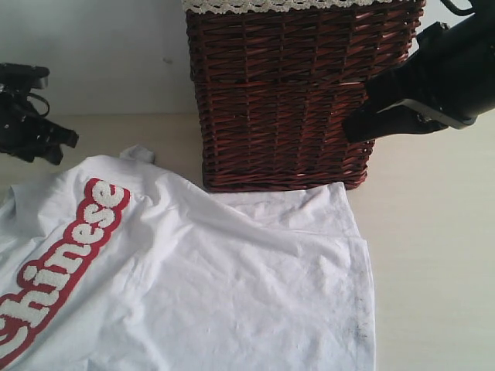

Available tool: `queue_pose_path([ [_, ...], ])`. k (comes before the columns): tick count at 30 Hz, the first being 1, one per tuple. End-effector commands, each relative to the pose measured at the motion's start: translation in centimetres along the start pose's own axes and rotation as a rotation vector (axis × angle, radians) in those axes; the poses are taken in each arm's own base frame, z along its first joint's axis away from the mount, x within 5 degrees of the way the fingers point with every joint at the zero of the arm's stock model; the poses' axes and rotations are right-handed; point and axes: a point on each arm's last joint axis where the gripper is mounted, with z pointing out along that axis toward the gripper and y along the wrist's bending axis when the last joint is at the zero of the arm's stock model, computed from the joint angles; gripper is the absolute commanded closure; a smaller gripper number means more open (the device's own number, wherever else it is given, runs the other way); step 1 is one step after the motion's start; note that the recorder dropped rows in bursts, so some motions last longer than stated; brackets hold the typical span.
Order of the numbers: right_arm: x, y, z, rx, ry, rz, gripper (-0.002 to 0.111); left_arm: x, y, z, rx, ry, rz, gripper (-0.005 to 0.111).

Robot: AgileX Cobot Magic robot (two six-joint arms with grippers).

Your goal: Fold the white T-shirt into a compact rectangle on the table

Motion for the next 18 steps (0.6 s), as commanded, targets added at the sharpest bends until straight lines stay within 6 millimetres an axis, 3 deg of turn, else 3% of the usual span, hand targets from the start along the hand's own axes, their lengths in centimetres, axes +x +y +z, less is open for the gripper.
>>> queue_pose_path([
  [1, 0.0, 0.3, -0.2, -0.009, -0.006, -0.016, 0.108, 1.8, 0.8, 1.7, 0.055, 0.14, -0.1, 0.06],
  [7, 0.0, 0.3, -0.2, -0.009, -0.005, -0.016, 0.108, 2.2, -0.4, 2.9, 0.25, 0.154, -0.112, 0.06],
  [11, 0.0, 0.3, -0.2, -0.009, -0.005, -0.016, 0.108, 2.4, -0.4, 3.5, 0.223, 0.161, -0.067, 0.062],
  [16, 0.0, 0.3, -0.2, -0.009, -0.005, -0.016, 0.108, 2.7, 1.9, 3.5, 0.054, 0.176, -0.144, 0.094],
  [18, 0.0, 0.3, -0.2, -0.009, -0.005, -0.016, 0.108, 2.4, 2.9, 2.9, 0.007, 0.147, -0.214, 0.096],
])
